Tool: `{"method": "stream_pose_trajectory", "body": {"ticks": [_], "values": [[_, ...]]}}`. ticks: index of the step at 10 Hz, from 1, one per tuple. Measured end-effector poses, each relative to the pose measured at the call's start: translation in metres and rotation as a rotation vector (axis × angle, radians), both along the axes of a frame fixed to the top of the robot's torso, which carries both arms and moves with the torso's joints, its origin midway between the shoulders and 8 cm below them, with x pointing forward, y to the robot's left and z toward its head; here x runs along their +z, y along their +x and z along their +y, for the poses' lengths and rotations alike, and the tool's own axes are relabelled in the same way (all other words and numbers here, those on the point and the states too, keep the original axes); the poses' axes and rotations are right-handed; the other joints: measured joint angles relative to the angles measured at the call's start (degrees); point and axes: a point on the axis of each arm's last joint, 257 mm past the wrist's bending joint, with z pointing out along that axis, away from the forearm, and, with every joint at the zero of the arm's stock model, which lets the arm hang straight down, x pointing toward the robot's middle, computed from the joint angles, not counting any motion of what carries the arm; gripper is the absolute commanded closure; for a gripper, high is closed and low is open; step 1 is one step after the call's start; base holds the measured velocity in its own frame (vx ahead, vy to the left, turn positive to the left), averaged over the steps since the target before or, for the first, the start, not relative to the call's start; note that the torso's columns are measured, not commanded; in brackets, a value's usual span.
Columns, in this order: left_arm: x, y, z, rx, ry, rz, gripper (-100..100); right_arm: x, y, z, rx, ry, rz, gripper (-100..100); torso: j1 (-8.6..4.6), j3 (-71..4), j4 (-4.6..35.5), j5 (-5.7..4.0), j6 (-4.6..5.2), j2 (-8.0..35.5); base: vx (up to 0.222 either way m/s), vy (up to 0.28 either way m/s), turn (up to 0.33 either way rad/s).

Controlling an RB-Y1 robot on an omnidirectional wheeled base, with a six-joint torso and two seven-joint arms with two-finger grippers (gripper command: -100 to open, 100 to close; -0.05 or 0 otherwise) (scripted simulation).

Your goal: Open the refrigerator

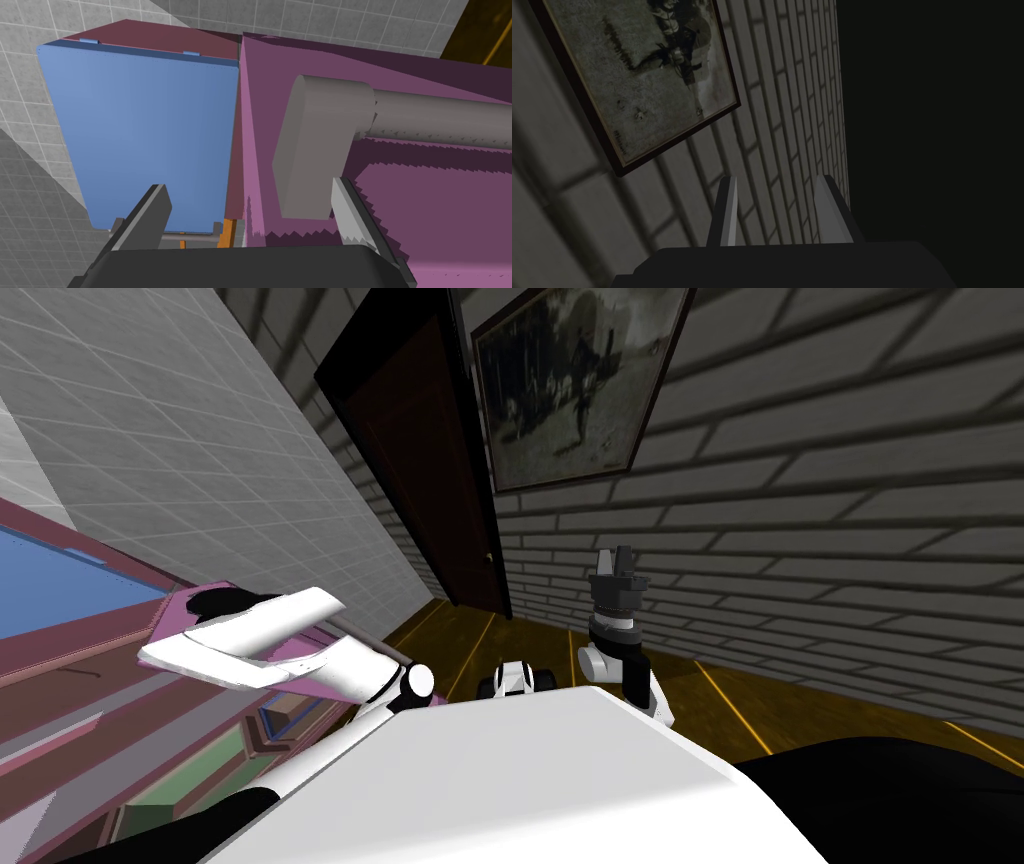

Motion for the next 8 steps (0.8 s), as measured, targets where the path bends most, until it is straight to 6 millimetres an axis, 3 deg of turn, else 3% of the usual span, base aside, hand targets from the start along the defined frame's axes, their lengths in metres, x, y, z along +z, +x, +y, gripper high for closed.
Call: {"method": "stream_pose_trajectory", "body": {"ticks": [5, 8], "values": [[-0.003, 0.004, 0.005, 0.001, -0.008, 0.006, -100, 0.0, 0.0, 0.0, 0.0, 0.0, 0.0, 0, 0.25, -0.1, 0.0, -0.04, 0.05, -0.1, -0.012, -0.007, 0.005], [-0.004, 0.034, -0.001, -0.047, -0.058, -0.003, -100, 0.0, 0.0, 0.0, 0.0, 0.0, 0.0, 0, -0.13, 0.0, -0.2, 0.19, 0.32, -0.2, -0.065, 0.02, 0.021]]}}
